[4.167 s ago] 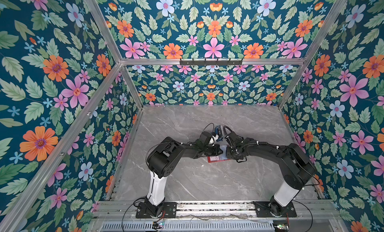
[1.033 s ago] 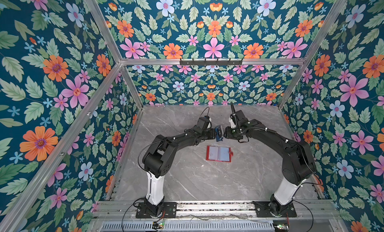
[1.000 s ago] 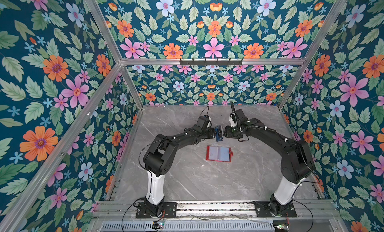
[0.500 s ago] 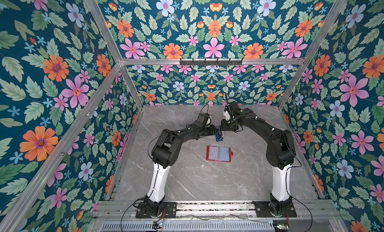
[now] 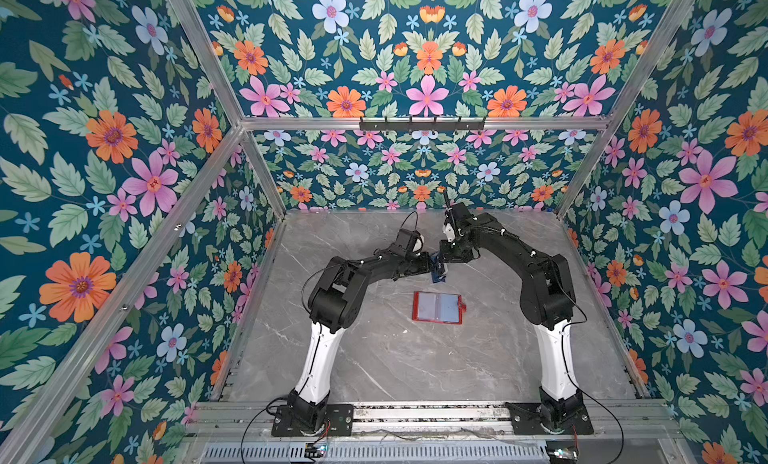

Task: Insert credit cards into a card holder
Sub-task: Pick up the credit card from the storage box.

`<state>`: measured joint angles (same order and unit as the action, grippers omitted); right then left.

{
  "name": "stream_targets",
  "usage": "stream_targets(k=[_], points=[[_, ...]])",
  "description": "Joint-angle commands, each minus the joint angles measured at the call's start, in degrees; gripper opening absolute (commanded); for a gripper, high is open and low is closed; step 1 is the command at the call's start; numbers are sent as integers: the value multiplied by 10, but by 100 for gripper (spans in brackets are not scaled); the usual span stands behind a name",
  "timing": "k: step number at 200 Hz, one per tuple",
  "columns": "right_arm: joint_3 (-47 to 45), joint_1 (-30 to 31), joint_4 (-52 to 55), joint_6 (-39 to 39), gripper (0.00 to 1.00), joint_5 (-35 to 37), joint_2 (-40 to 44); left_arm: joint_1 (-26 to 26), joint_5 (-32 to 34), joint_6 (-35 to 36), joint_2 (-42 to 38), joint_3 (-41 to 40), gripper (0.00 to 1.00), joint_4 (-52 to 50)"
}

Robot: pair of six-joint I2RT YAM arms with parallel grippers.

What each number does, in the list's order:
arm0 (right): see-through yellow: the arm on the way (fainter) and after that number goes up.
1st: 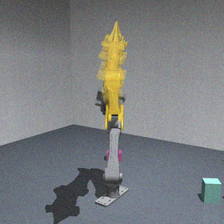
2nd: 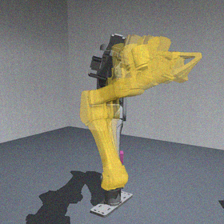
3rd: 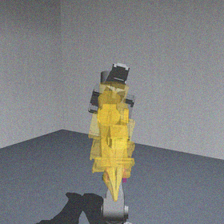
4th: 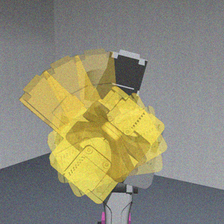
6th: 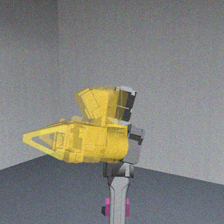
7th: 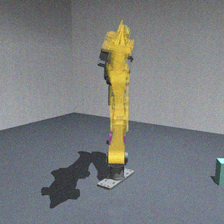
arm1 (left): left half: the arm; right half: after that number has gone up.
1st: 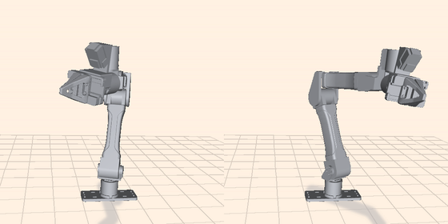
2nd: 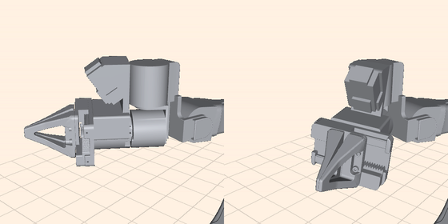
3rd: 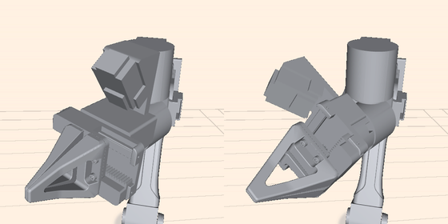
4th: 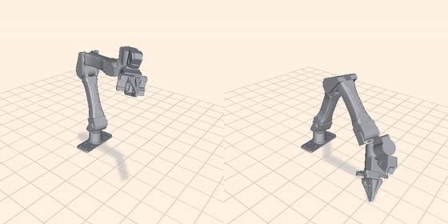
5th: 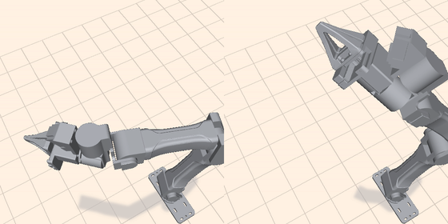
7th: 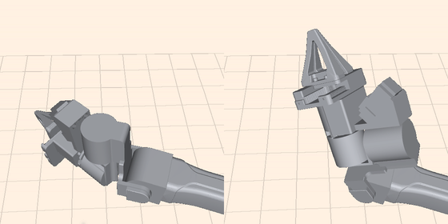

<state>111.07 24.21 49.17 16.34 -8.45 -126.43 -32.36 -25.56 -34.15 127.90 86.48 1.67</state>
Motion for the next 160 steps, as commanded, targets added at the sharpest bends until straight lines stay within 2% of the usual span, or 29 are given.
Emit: stream_targets(k=[1, 160], points=[[12, 1, 23, -5, 42, 0, -9, 1, -4, -5, 3, 2, 28, -3], [34, 3, 28, 17, 39, 17, -51, 0, 2, -22, 4, -11, 25, -1]])
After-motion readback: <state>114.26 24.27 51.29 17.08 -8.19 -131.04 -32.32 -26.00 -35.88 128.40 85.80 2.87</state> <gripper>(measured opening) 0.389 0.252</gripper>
